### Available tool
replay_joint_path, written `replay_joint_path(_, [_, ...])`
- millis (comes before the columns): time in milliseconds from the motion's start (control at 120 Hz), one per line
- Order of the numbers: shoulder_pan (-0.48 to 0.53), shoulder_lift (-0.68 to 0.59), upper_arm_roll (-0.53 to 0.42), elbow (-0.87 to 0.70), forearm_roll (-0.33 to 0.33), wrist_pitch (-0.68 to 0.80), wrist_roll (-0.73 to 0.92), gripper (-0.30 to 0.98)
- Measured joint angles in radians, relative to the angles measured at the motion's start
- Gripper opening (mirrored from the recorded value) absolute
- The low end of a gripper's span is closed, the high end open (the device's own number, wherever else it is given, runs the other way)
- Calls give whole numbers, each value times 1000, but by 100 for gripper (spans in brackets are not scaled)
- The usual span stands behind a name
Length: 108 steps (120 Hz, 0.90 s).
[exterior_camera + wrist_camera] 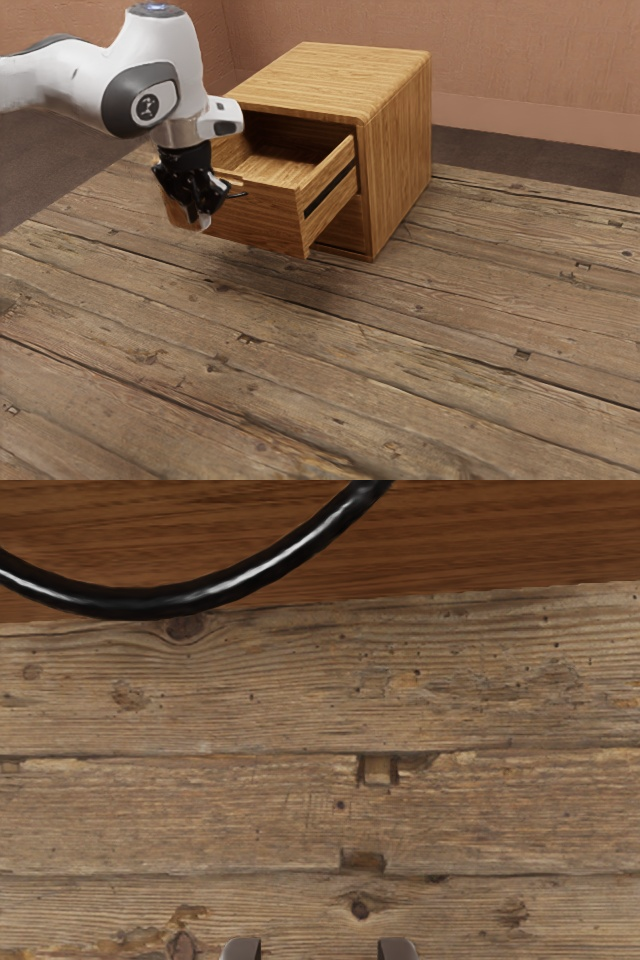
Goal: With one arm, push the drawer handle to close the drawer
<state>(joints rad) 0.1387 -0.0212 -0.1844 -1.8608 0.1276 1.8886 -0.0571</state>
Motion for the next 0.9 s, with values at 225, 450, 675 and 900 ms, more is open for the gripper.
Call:
replay_joint_path(225, [22, 119, 0, 132, 8, 11, 24, -6])
replay_joint_path(450, [30, 210, 0, 232, 21, -16, 50, -9])
replay_joint_path(675, [20, 308, -2, 355, 34, -59, 70, -10])
replay_joint_path(900, [19, 375, 1, 448, 56, -53, 92, -10])
